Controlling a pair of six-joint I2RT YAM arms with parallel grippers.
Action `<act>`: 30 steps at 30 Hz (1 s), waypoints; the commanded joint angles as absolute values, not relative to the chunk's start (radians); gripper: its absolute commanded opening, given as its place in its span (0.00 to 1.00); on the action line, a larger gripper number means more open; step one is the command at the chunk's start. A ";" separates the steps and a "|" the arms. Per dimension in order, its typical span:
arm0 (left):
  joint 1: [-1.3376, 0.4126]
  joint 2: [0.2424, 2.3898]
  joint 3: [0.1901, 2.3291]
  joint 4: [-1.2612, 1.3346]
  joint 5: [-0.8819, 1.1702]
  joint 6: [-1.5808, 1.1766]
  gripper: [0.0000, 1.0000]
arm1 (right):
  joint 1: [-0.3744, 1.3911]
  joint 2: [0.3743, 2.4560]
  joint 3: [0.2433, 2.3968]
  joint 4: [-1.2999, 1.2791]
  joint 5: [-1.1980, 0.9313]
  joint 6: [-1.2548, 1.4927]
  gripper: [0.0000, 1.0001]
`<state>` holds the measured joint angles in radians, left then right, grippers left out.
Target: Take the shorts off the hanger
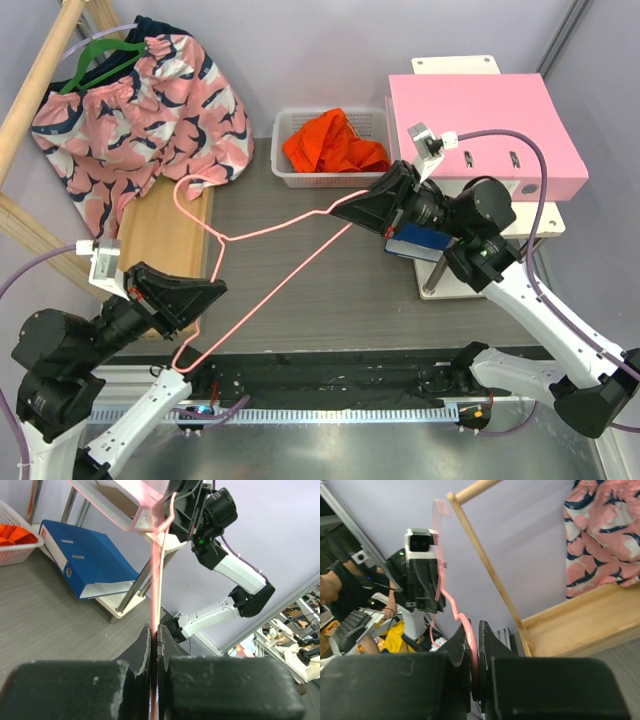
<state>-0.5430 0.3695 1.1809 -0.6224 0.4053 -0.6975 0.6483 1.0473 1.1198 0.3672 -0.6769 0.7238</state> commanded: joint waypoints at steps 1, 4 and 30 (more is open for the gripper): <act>-0.541 0.393 1.187 -0.621 0.450 -0.678 0.00 | 0.637 1.037 1.126 0.442 -0.738 0.767 0.01; -0.543 0.399 1.201 -0.675 0.365 -0.660 0.31 | 0.634 1.023 1.126 0.434 -0.697 0.750 0.01; -0.541 0.227 1.195 -0.991 0.018 -0.724 0.97 | 0.929 1.535 1.808 -0.064 -0.246 0.163 0.01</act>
